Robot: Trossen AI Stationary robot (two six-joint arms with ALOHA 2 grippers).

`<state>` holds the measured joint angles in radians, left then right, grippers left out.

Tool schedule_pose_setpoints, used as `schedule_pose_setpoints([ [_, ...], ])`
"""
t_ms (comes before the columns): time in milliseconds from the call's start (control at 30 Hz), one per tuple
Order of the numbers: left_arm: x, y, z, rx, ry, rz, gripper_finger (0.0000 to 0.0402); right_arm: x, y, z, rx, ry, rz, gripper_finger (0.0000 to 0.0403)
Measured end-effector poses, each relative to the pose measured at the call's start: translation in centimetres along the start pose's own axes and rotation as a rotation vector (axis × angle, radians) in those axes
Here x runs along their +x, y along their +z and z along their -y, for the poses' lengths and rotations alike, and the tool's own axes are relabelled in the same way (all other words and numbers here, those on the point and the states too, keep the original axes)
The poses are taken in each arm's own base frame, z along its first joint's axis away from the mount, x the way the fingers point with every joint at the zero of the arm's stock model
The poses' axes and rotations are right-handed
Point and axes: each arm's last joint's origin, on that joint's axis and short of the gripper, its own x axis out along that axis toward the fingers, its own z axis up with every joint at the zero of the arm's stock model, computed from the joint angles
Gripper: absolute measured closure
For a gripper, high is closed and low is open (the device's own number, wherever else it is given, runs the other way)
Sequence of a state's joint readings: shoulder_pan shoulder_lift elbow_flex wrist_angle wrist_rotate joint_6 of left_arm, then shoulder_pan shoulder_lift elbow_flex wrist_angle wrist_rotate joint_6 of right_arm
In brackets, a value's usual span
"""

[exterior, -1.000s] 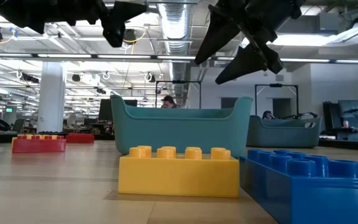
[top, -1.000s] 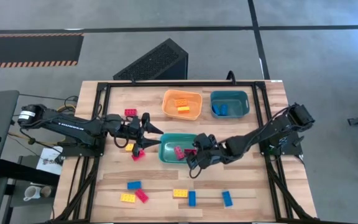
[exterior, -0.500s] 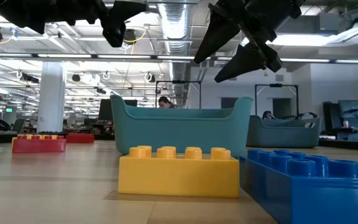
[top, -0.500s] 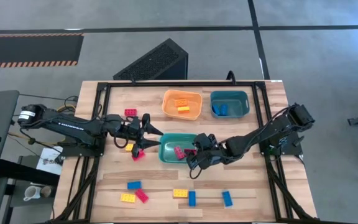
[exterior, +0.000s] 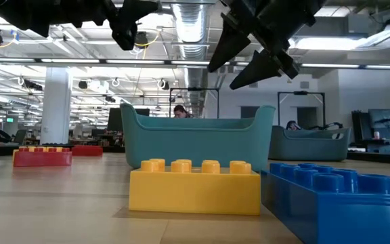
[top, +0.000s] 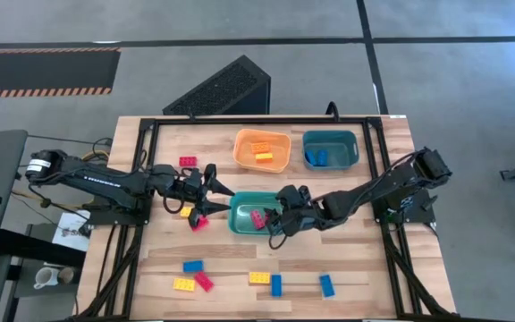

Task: Sort & place blocks by color
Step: Put the yellow game piece into the yellow bin

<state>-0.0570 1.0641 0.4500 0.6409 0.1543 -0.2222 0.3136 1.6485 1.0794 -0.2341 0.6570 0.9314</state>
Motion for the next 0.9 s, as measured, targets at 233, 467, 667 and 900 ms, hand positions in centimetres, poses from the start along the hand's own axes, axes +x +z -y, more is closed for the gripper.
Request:
schedule_pose_setpoints([
  [233, 0.0, -0.11, -0.03, -0.002, 0.004, -0.01, 0.0214, 0.04, 0.16, -0.11, -0.017, 0.012, 0.01, 0.0101],
  [467, 0.0, -0.09, -0.03, -0.008, 0.004, -0.008, 0.0214, -0.07, 0.14, -0.35, -0.023, 0.029, 0.016, 0.0101],
  [667, 0.02, -0.05, 0.19, -0.017, -0.006, -0.001, 0.0214, -0.38, -0.19, -0.62, -0.029, 0.042, 0.012, 0.0101],
  [900, 0.04, -0.04, 0.32, -0.009, -0.012, 0.001, 0.0214, -0.23, -0.01, -0.5, -0.023, 0.036, 0.015, 0.0101],
])
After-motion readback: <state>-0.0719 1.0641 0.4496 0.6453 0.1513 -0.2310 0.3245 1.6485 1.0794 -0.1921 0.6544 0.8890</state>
